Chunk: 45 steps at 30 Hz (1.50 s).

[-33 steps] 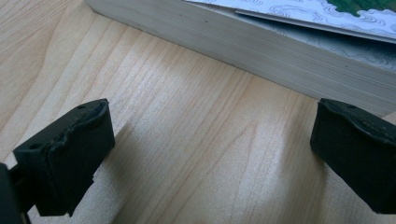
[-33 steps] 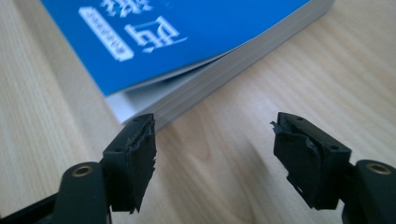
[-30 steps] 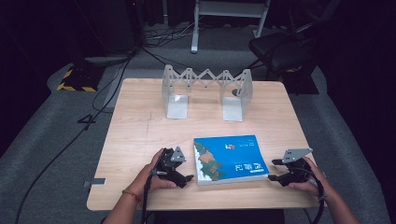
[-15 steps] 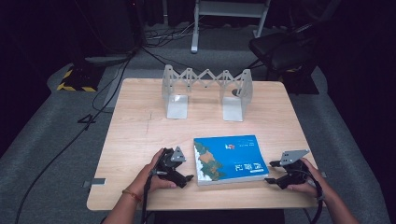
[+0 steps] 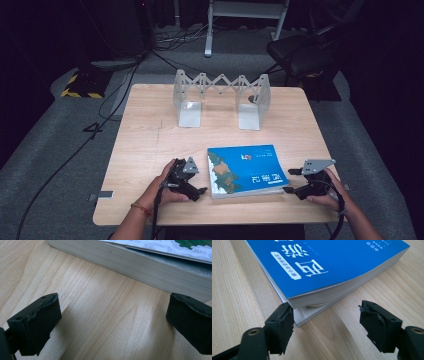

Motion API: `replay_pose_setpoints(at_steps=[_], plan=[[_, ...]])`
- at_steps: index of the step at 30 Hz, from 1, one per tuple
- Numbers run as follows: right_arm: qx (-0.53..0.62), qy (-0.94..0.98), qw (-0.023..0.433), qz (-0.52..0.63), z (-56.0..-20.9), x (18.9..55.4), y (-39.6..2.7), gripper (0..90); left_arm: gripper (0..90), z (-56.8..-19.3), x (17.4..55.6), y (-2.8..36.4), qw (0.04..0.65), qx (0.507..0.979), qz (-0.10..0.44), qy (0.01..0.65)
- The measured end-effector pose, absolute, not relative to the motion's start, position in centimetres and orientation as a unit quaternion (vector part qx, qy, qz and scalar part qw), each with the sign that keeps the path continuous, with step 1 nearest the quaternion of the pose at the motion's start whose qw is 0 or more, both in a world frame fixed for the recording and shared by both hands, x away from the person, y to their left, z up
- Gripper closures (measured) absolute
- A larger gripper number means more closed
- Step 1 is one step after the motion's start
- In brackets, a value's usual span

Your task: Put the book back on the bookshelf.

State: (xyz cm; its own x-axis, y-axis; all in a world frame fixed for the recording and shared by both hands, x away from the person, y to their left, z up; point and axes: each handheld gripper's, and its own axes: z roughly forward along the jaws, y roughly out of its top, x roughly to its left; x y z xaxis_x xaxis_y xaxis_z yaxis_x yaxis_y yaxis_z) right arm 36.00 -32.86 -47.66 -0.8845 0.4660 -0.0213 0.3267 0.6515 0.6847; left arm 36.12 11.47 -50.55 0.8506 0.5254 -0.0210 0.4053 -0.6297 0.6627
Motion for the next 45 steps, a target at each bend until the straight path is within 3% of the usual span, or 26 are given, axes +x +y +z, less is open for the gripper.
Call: replay_pose_setpoints(at_steps=[19,45], plan=[[0.206,0.909,0.102,0.348,-47.8,35.8,-32.5,26.8,0.3,-50.5,36.1,11.5,0.344,0.898,0.087,0.260],[0.153,0.882,0.201,0.397,-45.7,35.6,-30.5,21.8,0.2,-50.5,36.1,11.5,0.344,0.898,0.087,0.260]])
